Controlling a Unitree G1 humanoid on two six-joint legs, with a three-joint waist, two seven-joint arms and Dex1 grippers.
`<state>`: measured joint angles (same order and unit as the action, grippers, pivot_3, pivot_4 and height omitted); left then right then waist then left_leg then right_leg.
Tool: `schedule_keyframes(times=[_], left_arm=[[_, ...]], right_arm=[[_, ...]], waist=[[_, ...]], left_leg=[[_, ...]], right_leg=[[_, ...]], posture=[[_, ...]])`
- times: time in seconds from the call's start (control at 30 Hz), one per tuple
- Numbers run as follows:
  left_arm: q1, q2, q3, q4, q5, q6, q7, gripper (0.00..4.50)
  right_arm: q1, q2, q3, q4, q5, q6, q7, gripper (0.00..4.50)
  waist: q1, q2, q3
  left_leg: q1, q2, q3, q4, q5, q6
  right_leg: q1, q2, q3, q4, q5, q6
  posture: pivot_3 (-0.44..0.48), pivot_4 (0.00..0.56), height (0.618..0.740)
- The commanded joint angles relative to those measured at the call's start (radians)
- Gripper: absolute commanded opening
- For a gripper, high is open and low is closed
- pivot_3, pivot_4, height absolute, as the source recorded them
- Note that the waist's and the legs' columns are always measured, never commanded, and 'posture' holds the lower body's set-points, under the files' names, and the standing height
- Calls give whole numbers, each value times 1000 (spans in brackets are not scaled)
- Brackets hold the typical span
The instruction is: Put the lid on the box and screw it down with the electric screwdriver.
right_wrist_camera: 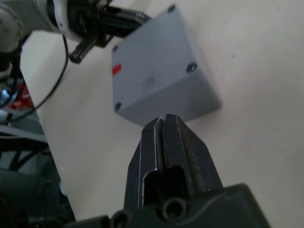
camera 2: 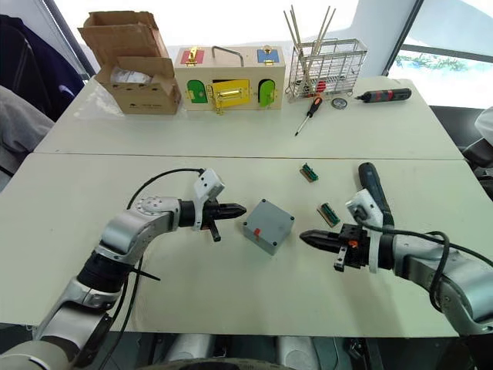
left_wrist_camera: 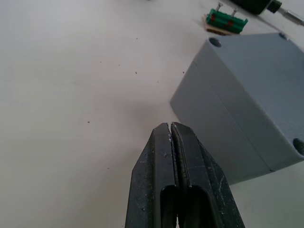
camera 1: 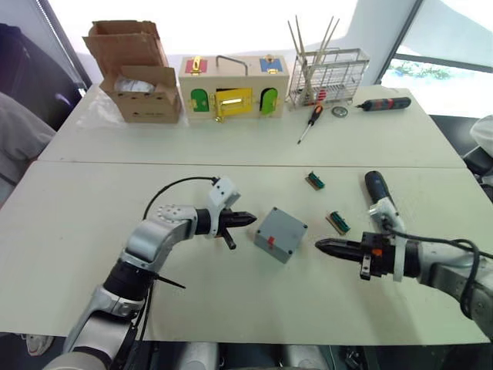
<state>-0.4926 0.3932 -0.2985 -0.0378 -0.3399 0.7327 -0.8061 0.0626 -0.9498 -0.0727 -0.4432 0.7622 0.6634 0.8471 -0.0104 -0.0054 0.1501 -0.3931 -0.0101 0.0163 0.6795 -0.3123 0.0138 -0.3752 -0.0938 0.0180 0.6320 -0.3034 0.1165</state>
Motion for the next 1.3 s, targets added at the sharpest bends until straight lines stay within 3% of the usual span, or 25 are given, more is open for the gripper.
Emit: schedule_keyframes(times=[0.03, 0.37, 0.77, 1.3], left_arm=[[-9, 1, -9, -12, 17, -20, -11, 0], [33, -24, -18, -59, 13, 2, 0, 0], [76, -64, 53, -105, 11, 48, 120, 0], [102, -60, 37, -156, -3, 86, 97, 0]], right_arm=[[-7, 25, 52, -12, -85, -24, -11, 21], [-105, 206, 145, 53, -231, -63, -83, 21], [-197, 349, 196, 106, -326, -92, -104, 21], [-244, 383, 188, 207, -440, -180, -95, 21]], waist=[[0, 0, 0], [0, 0, 0], [-2, 0, 0], [0, 0, 0]], left_leg=[[0, 0, 0, 0, 0, 0], [0, 0, 0, 0, 0, -1], [0, 0, 0, 0, 0, -1], [0, 0, 0, -1, 1, -2]], right_leg=[[0, 0, 0, 0, 0, 0], [-1, 0, 0, 0, 0, 0], [-1, 0, 0, 1, 0, 0], [-1, 0, 0, 1, 0, 0]], posture=[[0, 150, 740], [0, 150, 740], [0, 150, 740], [0, 150, 740]])
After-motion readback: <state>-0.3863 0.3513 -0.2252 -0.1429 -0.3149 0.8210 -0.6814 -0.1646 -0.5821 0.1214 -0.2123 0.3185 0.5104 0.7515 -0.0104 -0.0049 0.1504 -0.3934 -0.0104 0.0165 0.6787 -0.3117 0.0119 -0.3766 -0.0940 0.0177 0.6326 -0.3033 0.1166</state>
